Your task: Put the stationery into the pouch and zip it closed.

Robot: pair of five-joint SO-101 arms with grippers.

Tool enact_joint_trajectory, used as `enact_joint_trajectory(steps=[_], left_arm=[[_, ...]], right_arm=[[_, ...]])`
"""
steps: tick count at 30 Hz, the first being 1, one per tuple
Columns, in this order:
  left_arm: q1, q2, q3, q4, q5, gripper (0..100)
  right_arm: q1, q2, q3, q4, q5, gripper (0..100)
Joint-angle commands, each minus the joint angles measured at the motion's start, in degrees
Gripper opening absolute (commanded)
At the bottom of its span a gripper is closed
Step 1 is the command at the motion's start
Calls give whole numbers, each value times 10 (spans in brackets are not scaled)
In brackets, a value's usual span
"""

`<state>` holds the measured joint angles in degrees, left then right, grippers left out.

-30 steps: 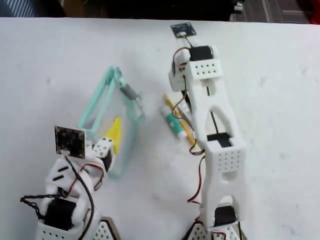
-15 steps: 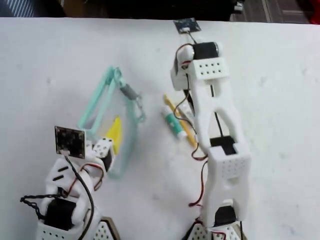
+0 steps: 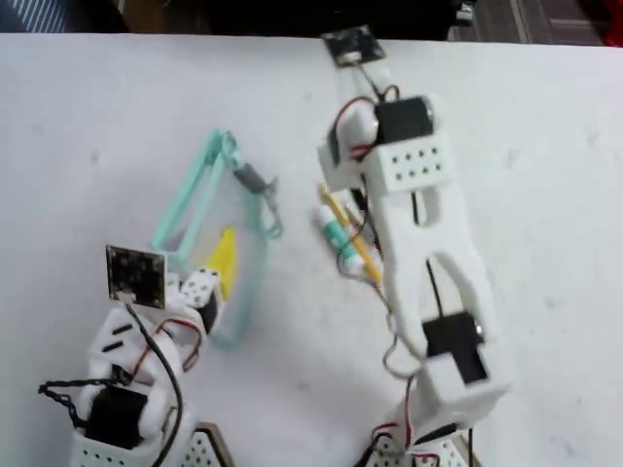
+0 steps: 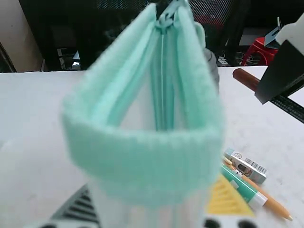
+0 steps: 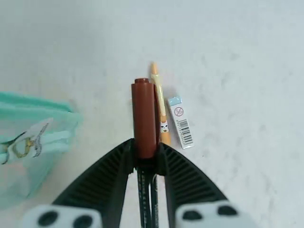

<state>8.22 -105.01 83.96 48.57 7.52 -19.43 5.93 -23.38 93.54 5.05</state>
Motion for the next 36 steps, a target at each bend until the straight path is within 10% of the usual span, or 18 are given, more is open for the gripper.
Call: enact_joint_trajectory(steps=[1, 15, 36], left_arm=[[2, 2, 2, -7, 8, 162], [2, 2, 2, -7, 8, 162], [82, 2, -15, 31, -38, 249]], right_arm=[[-16, -105, 76, -56, -3, 17], [-17, -452, 467, -358, 37, 16], [-215, -739, 493, -533, 151, 17]])
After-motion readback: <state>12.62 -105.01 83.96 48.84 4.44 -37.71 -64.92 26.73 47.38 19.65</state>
